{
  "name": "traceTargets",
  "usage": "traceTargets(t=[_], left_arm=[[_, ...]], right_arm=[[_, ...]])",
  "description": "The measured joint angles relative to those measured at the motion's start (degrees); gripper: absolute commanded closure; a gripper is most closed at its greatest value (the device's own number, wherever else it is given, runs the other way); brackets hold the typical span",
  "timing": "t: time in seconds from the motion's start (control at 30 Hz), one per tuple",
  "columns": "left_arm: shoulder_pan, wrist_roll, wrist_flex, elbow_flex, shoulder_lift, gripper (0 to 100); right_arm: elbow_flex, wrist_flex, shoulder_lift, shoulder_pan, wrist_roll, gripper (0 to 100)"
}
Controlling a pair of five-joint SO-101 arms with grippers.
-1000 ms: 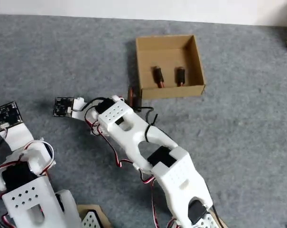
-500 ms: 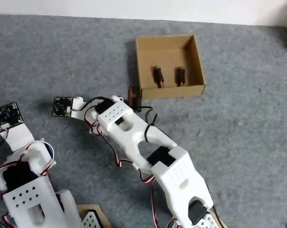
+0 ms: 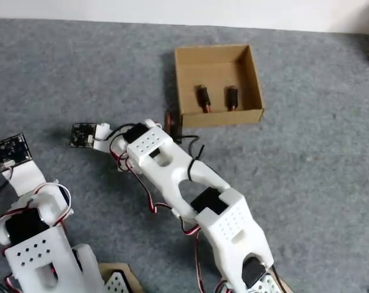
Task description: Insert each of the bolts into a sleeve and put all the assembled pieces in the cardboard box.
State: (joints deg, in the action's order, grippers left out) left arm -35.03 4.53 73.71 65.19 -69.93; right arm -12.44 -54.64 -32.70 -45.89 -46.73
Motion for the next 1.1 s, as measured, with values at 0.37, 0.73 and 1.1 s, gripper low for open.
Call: traceTargets(t=[0.37,0.73,1.1], left_arm=[[0.0,0.0,0.0,0.0,0.0,99],[0.0,0.0,0.0,0.0,0.0,99],[-9.3,0.0,0.0,0.0,0.0,99]], right_arm=[[0.0,0.0,4.6,-1.8,0.0,81.8],[0.0,0.0,4.7,-2.0,-6.6,82.0],[0.0,7.6,4.7,0.0,-8.5,82.1]])
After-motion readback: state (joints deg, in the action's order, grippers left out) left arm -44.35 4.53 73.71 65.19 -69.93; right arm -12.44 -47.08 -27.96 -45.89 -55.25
